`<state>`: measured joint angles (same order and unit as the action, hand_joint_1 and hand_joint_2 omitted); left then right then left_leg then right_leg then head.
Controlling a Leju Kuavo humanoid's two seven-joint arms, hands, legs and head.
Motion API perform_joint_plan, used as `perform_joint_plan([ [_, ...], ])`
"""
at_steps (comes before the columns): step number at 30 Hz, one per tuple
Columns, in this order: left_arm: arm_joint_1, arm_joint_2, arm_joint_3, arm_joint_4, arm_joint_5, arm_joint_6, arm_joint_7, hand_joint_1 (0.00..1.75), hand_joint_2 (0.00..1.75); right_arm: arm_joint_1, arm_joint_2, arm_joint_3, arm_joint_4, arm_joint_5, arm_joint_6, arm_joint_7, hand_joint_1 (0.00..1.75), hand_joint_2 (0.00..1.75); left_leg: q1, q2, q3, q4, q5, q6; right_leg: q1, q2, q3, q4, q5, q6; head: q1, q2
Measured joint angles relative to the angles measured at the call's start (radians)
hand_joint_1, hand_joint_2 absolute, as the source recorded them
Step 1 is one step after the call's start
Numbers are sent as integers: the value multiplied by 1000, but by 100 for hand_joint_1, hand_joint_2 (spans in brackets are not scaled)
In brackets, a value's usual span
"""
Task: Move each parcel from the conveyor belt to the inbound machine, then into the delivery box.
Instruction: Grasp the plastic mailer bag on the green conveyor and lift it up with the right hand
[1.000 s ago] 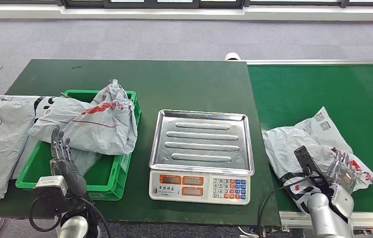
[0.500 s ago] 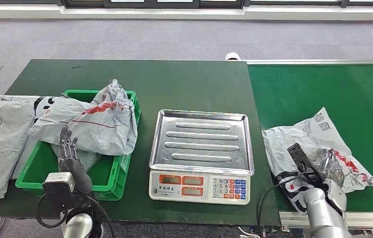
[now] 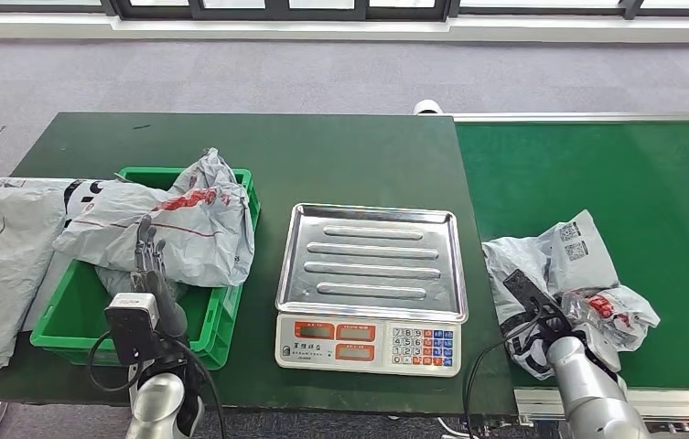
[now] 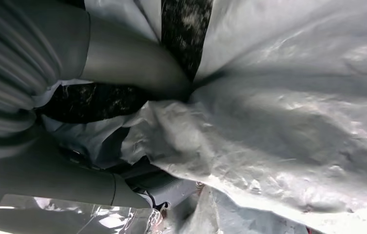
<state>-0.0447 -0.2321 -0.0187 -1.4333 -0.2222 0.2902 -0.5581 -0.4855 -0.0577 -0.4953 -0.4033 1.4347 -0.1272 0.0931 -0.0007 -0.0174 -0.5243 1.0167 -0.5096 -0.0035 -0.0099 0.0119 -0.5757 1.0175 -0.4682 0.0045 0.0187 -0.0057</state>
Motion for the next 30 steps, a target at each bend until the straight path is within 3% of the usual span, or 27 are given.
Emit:
perform_joint_plan([
  [6, -7, 0, 0, 21, -13, -8, 5, 0, 0, -9, 2, 7, 24, 7, 65, -21, 175, 175, 0, 0, 1, 0, 0, 0, 1, 0, 1, 0, 0, 0, 0, 0],
  [10, -9, 0, 0, 32, -15, -10, 4, 0, 0, -12, 4, 13, 29, 6, 49, -39, 175, 175, 1, -1, 1, 0, 0, 0, 2, 0, 1, 0, 0, 0, 0, 0],
  [13, -6, 0, 0, 33, -17, -9, 3, 0, 0, -18, 8, 17, 29, -7, -33, -67, 175, 175, 1, 0, -1, 0, 0, 0, 1, 0, 1, 0, 0, 0, 0, 0],
  [17, 24, 0, 0, 7, -28, -6, 2, 0, 0, -14, 32, 17, -17, -104, -262, -172, 175, 175, 0, 0, -8, -1, 0, 0, 0, -1, -3, 0, 0, 0, 0, 0],
  [20, 49, 0, 0, -13, -38, -5, 0, 0, 0, 15, 64, 20, -148, -227, -356, -258, 175, 175, 0, -3, -6, 0, 2, 0, 0, -2, -6, 1, 1, 0, 0, 0],
  [25, 63, 0, 0, -17, -46, 0, -9, 0, 0, 147, 121, 65, -498, -438, -409, -383, 175, 175, 0, -6, -9, -1, 2, 0, 0, -6, -7, 1, 0, 0, 0, 0],
  [30, 64, 0, 0, -17, -48, 2, -11, 0, 0, 250, 158, 99, -758, -501, -425, -425, 175, 175, 0, -5, -10, -1, 1, -1, 0, -5, -9, 1, 0, 0, 0, 0],
])
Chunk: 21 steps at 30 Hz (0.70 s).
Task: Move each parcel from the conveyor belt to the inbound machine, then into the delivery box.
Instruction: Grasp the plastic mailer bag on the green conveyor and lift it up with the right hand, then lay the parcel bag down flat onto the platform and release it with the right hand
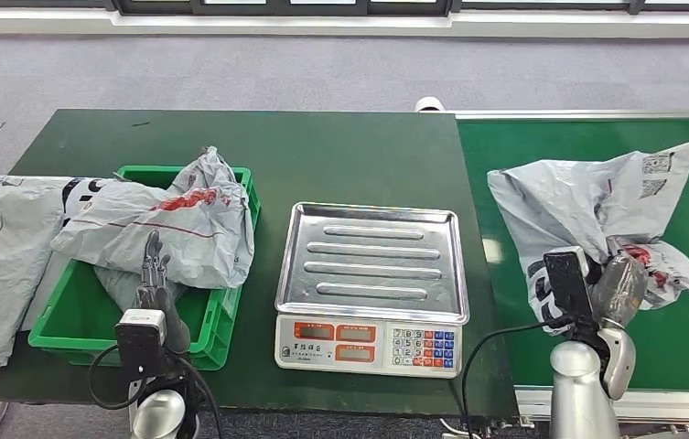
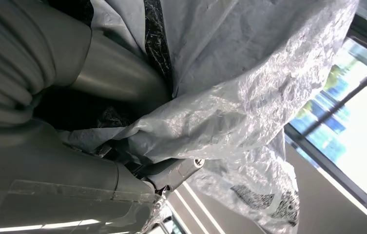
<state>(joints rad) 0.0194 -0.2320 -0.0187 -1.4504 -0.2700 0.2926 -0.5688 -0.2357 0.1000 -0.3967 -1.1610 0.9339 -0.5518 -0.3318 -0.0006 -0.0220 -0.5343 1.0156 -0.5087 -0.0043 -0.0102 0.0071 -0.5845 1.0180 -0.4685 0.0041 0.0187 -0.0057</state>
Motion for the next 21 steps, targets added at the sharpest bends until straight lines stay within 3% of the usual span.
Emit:
perform_joint_plan([
  [16, 15, 0, 0, -20, -1, 3, 1, 0, 0, 118, 50, 50, -292, 2, -34, -10, 175, 175, 0, 0, 0, 0, 0, 0, 0, 0, 0, 0, 0, 0, 0, 0],
  [21, 11, 0, 0, -19, -1, -5, 3, 0, 0, 165, 69, 76, -395, 41, -93, -17, 175, 175, 0, 0, 0, 0, 0, 0, 0, 0, 0, 0, 0, 0, 0, 0],
])
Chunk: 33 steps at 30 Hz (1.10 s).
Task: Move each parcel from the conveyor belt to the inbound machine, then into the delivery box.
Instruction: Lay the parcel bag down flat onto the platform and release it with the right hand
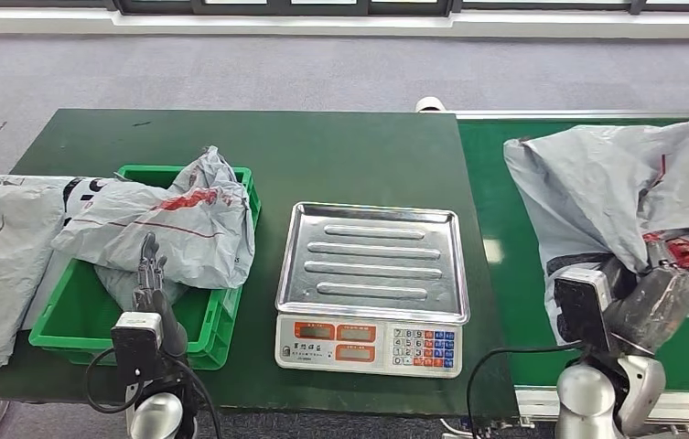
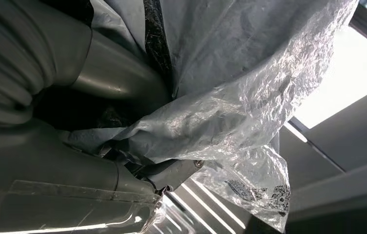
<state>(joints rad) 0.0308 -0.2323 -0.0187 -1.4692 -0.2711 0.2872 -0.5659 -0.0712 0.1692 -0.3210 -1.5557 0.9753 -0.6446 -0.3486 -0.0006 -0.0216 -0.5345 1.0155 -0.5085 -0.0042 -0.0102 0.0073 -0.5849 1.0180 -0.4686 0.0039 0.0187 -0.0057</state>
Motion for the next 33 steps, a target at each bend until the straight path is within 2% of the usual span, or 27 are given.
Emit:
perform_joint_plan([
  [4, -20, 0, 0, 14, 0, -4, -1, 0, 0, -2, 6, 19, -20, 59, -41, -20, 175, 175, 0, 1, -2, 0, 0, 0, 0, 1, 1, 0, 0, 0, 0, 0],
  [7, -44, 0, 0, 29, 3, -5, -11, 0, 0, -65, 6, 39, 33, 101, -44, -25, 175, 175, 0, 4, -7, 0, 0, 0, 0, 4, 1, 0, 1, 0, 0, 0],
  [14, -100, -8, -1, 84, 41, -7, -29, 0, 0, -366, -1, 126, 431, 146, 7, -41, 175, 175, 0, 9, -1, 0, 5, -2, 0, 9, -1, 0, 7, -1, 0, 0],
  [17, -114, -8, -1, 105, 53, -10, -35, 0, 0, -448, 18, 195, 587, 148, 29, -65, 175, 175, 0, 7, 1, 0, 6, -2, 1, 9, -2, 1, 8, -2, 0, 0],
  [26, -149, -7, -2, 173, 85, -24, -62, 0, 0, -516, 95, 357, 874, 71, 165, -159, 175, 175, 2, 6, -1, -1, 6, -3, 2, 9, -4, 1, 7, -3, 0, 0],
  [33, -155, -6, -8, 206, 94, -22, -68, 0, 0, -523, 122, 407, 966, -2, 259, -234, 175, 175, 2, 6, -2, 0, 6, -2, 2, 8, -4, 1, 7, -3, 0, 0],
])
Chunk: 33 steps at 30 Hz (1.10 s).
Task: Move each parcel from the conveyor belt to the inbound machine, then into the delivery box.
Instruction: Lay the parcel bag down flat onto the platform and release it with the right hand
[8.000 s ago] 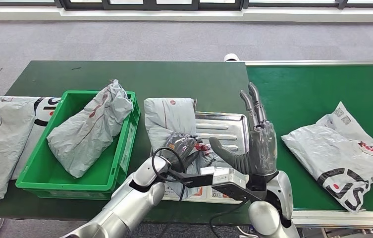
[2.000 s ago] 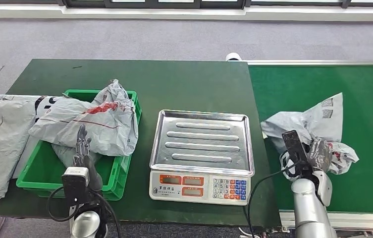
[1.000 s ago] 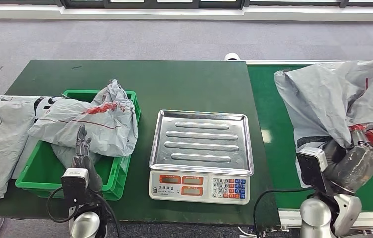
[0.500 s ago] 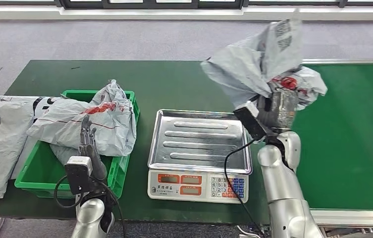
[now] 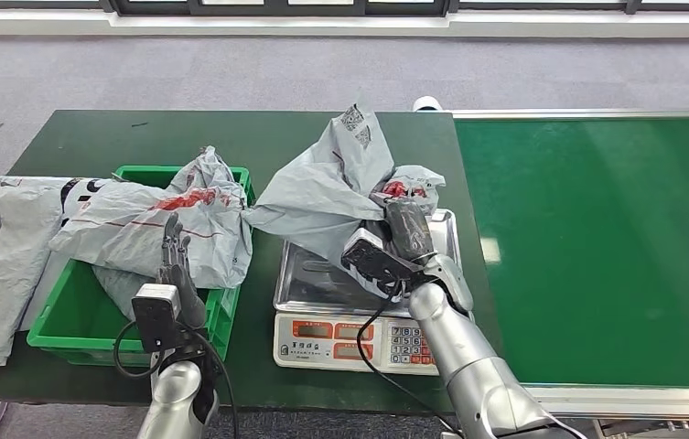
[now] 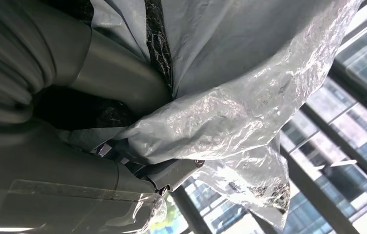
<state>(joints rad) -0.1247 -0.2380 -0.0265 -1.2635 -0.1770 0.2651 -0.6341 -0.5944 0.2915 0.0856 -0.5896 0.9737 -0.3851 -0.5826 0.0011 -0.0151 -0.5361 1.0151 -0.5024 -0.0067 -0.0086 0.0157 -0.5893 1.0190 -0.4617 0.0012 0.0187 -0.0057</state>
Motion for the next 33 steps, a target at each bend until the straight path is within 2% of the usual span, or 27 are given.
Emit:
perform_joint_plan([
  [4, 0, 2, -3, 6, 2, 6, 0, 0, 0, 0, 8, 30, 16, -4, 32, 5, 164, 175, 0, 0, 0, 0, 0, 0, 0, 0, 0, 0, 0, 0, 0, 0],
  [8, 1, 6, -6, 7, 8, 7, 0, 0, 0, 2, 9, 75, 26, 3, 39, 55, 0, 175, 0, 0, 0, 0, 0, 0, 0, 0, -1, 0, 0, 0, 0, 0],
  [9, 1, 7, -6, 7, 10, 7, 1, 0, 0, 3, 8, 85, 30, 0, 39, 65, 0, 175, 0, 0, 0, 0, 0, 0, 0, 0, -1, 0, 0, 0, 0, 0],
  [13, 1, 12, -6, 6, 10, 8, 1, 0, 0, 11, -7, 109, 43, -36, 22, 78, 0, 0, 0, 0, 0, 0, 0, 0, 0, 0, -1, 0, 0, 0, 0, 0],
  [17, 7, 19, -7, 3, 20, 5, 6, 0, 0, 53, -44, 113, 16, -117, 39, 36, 0, 0, 0, 0, 0, 0, 0, 0, 0, 0, -1, 0, 0, 0, 0, 0],
  [21, 19, 25, -7, -6, 42, -9, 16, 0, 0, 156, -94, 112, -145, -232, 159, -8, 0, 0, 0, -1, -1, 0, -1, 0, 0, -1, -2, -1, 0, 0, 0, 0],
  [25, 24, 27, -7, -15, 49, -13, 19, 0, 0, 220, -127, 112, -268, -252, 194, -6, 0, 175, 0, -1, -2, 0, -1, 0, 0, -1, -2, -1, 0, 0, 0, 0],
  [29, 38, 26, -7, -37, 27, 19, 37, 0, 0, 306, -150, 111, -426, -302, 224, -23, 0, 175, 0, -1, -2, 0, -1, 0, 0, -1, -3, -1, 0, 0, 0, 0],
  [33, 63, 24, -13, -85, -31, 136, 14, 0, 0, 416, -175, 109, -640, -342, 271, -36, 0, 175, 0, -1, -2, 0, -2, 0, 0, -1, -3, -1, 0, 0, 0, 0],
])
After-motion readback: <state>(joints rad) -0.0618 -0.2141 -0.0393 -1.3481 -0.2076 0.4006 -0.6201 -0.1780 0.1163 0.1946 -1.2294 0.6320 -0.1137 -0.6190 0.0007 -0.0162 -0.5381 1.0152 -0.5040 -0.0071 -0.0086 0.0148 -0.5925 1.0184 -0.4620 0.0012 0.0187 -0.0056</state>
